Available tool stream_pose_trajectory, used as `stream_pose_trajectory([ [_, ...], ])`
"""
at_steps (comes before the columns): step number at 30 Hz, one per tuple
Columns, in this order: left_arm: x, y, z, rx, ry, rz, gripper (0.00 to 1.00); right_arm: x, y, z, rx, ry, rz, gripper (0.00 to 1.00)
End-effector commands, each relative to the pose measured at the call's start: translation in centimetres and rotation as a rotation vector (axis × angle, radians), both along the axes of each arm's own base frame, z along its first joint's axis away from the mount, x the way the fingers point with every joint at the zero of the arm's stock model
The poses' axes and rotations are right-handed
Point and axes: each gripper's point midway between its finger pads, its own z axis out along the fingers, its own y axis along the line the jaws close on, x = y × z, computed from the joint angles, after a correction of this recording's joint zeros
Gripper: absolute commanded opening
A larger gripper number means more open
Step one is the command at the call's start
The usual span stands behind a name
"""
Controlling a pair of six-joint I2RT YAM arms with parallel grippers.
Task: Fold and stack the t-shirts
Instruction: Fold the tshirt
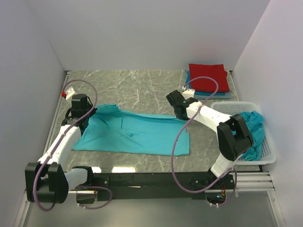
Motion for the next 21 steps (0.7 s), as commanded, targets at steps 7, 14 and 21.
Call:
stream_pose_trajectory([
  [7,-3.4,2.6,1.5,-0.010,-0.097,0.184,0.00,-1.1,-0.8,2.6,0.024,-0.096,0.019,0.00],
  [14,-5.2,3.5,2.2,-0.009,-0.154,0.240,0.00,-1.7,-0.9,2.6,0.028,-0.087,0.041,0.00],
  [21,-6.3,3.4,-0.9,-0.033,-0.092,0.260,0.00,-2.7,-0.3,1.0,0.058,-0.045,0.061,0.00],
])
